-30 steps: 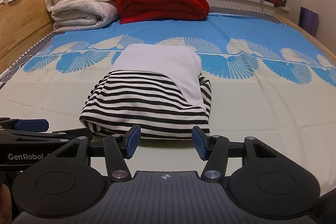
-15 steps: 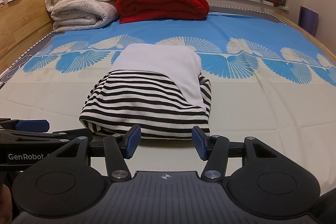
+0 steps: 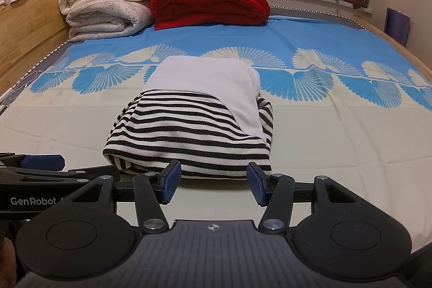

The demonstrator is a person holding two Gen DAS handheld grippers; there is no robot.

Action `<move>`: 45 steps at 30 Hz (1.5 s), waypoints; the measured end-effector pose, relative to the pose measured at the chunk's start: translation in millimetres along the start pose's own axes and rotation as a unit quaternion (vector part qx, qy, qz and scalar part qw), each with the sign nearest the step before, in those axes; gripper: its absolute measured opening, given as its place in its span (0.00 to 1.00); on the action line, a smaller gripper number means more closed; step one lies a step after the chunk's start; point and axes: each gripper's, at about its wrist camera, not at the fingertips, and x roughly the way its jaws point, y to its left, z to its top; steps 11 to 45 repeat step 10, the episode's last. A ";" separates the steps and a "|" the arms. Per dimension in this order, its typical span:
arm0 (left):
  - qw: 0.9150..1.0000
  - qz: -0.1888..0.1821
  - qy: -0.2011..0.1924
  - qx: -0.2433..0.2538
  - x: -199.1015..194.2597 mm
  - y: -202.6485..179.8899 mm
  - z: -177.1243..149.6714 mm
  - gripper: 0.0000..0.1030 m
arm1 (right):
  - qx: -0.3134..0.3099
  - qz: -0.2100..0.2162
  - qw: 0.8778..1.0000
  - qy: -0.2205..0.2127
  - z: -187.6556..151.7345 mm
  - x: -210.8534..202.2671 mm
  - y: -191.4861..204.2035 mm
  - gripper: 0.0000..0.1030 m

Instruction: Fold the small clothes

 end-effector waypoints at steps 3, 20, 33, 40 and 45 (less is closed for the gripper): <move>1.000 0.001 -0.003 0.003 -0.7 -1.2 -0.4 0.90 | 0.000 0.000 1.000 0.000 0.0 -0.1 -0.3 0.54; 1.000 0.000 -0.004 0.003 -1.1 -0.7 0.3 0.90 | 0.000 0.000 1.000 0.000 0.1 -0.1 -0.6 0.54; 1.000 0.000 -0.004 0.003 -1.1 -0.7 0.3 0.90 | 0.000 0.000 1.000 0.000 0.1 -0.1 -0.6 0.54; 1.000 0.000 -0.004 0.003 -1.1 -0.7 0.3 0.90 | 0.000 0.000 1.000 0.000 0.1 -0.1 -0.6 0.54; 1.000 0.000 -0.004 0.003 -1.1 -0.7 0.3 0.90 | 0.000 0.000 1.000 0.000 0.1 -0.1 -0.6 0.54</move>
